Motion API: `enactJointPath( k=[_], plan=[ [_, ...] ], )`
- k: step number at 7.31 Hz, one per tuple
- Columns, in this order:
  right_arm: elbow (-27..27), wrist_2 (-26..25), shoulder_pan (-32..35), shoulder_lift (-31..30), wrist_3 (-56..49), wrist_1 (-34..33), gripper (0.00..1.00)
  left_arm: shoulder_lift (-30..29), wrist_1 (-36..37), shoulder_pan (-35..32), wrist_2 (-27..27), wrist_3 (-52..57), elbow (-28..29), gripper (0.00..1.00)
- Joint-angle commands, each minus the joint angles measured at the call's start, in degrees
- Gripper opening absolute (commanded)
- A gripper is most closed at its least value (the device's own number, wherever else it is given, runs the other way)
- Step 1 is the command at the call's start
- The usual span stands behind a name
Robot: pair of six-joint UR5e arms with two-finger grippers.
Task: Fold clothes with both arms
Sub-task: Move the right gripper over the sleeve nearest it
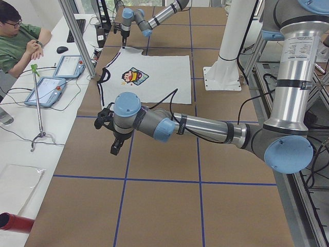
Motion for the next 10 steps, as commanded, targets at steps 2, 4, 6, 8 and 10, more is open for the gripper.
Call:
enactJointPath(
  k=[2,4,6,8,10],
  plan=[
    [2.52,1.29,0.86,0.35,0.33,-0.55,0.12,-0.01,0.0,0.0,0.0,0.0,0.0,1.0],
    [6.47,3.84,1.48,-0.09,0.34,-2.83,0.13,-0.01,0.0,-0.27,0.09,0.09,0.0,1.0],
    [14.79,6.57,1.4,-1.31,1.73,-9.06,0.06,-0.01,0.0,-0.7,0.09,0.0,-0.09,1.0],
    [17.73,7.54,0.35,-2.29,4.88,-9.09,0.0,-0.01,0.0,-0.8,0.09,0.09,-0.09,1.0],
    [18.62,3.36,-4.56,-0.63,11.3,-9.17,0.0,-0.01,0.0,-0.8,0.09,0.0,0.0,1.0]
  ],
)
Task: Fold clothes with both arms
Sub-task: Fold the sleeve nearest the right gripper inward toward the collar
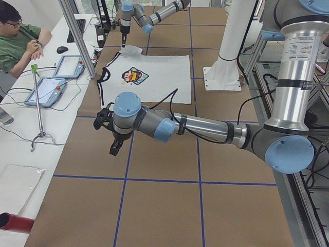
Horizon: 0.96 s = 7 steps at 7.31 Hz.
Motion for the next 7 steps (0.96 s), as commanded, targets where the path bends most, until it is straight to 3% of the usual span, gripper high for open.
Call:
enactJointPath(
  k=[1,3,5,7],
  plan=[
    [-0.77,-5.37,-3.73,2.86,4.81,-0.28,0.0,0.0,0.0,-0.1,0.0,-0.02,0.03,1.0],
    [-11.97,-11.61,-6.03,12.14,7.99,-0.64,0.0,0.0,0.0,-0.1,0.0,0.06,0.12,1.0],
    [-18.59,-16.18,-6.9,16.56,7.99,-0.64,0.0,0.0,0.09,-0.19,0.0,-0.02,0.03,1.0],
    [-20.2,-20.06,-8.49,17.29,7.99,-0.64,0.0,0.0,0.09,-0.19,-0.09,0.06,0.03,1.0]
  ],
)
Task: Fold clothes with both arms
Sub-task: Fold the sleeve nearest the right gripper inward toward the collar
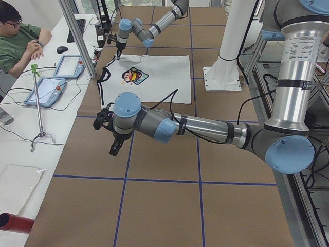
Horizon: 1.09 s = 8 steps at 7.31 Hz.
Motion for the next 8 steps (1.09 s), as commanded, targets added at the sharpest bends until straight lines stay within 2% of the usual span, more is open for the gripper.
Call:
enactJointPath(
  k=[1,2,3,6,7,8],
  plan=[
    [-1.4,-2.91,-1.2,0.75,0.02,0.0,0.0,0.0,0.01,0.0,0.05,0.07,0.0,1.0],
    [-1.4,-2.83,-1.29,0.75,0.02,0.08,0.23,0.08,0.01,0.0,-0.03,-0.02,0.0,1.0],
    [-1.06,-2.83,-1.38,0.75,-0.16,0.0,0.99,0.09,0.01,0.0,0.05,-0.02,0.0,1.0],
    [0.43,-2.22,-1.03,0.75,-0.25,0.0,1.0,-0.26,0.01,0.0,0.06,-0.37,0.08,1.0],
    [3.05,0.4,-0.24,0.31,-0.33,-1.05,1.0,-2.09,-0.42,0.17,0.49,-6.38,0.17,1.0],
    [9.26,4.6,1.24,-0.48,-1.47,-8.71,1.0,-3.59,-0.69,0.87,0.49,-12.44,-0.53,1.0]
  ],
)
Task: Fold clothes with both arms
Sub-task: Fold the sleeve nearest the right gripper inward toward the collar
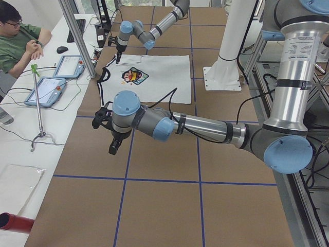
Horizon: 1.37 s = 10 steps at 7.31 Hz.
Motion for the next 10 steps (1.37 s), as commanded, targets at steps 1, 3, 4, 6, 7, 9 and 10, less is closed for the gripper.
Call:
enactJointPath(
  k=[1,3,4,6,7,9,10],
  plan=[
    [14.69,5.37,1.49,-3.7,-1.39,-14.89,1.0,-3.05,-0.34,4.06,0.24,-9.99,-0.75,1.0],
    [26.77,13.25,3.67,-10.21,-1.49,-25.39,1.0,-6.03,-1.47,11.54,1.11,-19.64,-1.36,1.0],
    [33.7,15.64,4.64,-15.02,-1.57,-27.61,1.0,-7.27,-3.31,14.35,1.29,-25.43,-1.54,1.0],
    [42.6,17.16,5.0,-21.89,-2.27,-29.47,1.0,-11.04,-7.43,22.42,8.11,-37.9,0.21,1.0],
    [46.56,17.25,5.7,-24.36,-3.84,-32.26,1.0,-14.28,-11.11,24.64,11.11,-44.23,4.13,1.0],
    [48.79,22.83,7.71,-24.04,-3.95,-36.16,1.0,-19.64,-25.23,26.59,15.15,-49.65,18.68,1.0],
    [51.49,23.92,8.95,-24.82,-3.6,-37.03,1.0,-24.11,-30.0,27.55,19.79,-49.66,27.64,1.0]
  ],
)
